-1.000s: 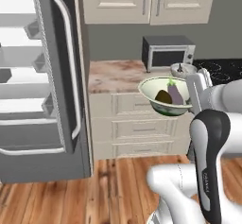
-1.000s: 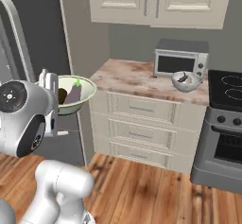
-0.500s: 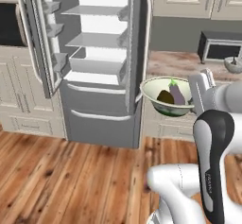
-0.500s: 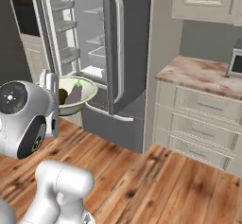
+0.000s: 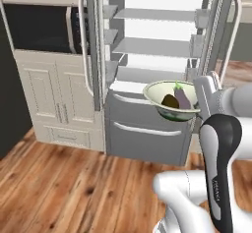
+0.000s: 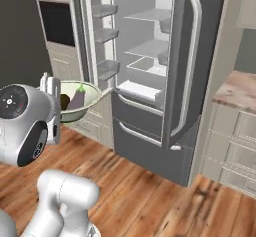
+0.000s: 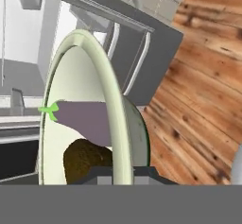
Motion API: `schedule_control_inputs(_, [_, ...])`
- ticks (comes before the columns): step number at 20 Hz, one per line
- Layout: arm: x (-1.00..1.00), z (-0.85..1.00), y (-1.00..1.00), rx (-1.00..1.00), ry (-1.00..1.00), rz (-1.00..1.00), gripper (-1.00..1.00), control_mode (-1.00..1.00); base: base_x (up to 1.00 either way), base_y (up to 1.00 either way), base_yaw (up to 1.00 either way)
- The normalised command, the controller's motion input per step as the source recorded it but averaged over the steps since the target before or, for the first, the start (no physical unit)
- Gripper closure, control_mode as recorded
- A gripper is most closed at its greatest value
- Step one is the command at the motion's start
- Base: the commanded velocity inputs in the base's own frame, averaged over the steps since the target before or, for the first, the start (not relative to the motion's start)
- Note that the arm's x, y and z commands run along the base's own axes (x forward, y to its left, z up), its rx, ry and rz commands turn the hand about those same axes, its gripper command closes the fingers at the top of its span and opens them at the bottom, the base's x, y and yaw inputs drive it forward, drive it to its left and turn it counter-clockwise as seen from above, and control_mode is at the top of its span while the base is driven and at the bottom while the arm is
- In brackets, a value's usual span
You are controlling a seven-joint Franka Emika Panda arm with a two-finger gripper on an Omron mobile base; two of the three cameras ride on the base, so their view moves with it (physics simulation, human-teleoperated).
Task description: Place the bowl with the eggplant and avocado on the second highest shelf of the fridge. Place the bowl with the fishs on the top shelf of the fridge.
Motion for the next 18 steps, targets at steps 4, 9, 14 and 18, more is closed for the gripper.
schedule_control_inputs(4, [0.0,0.0,0.0,0.0,0.0,0.0,1.0,1.0,1.0,0.8,-0.44])
schedule_control_inputs(9, [0.0,0.0,0.0,0.0,0.0,0.0,1.0,1.0,1.0,0.54,-0.58])
schedule_control_inputs(14, [0.0,0.0,0.0,0.0,0.0,0.0,1.0,1.0,0.37,0.0,-0.4])
schedule_control_inputs(18, [0.0,0.0,0.0,0.0,0.0,0.0,1.0,1.0,0.6,0.19,-0.17])
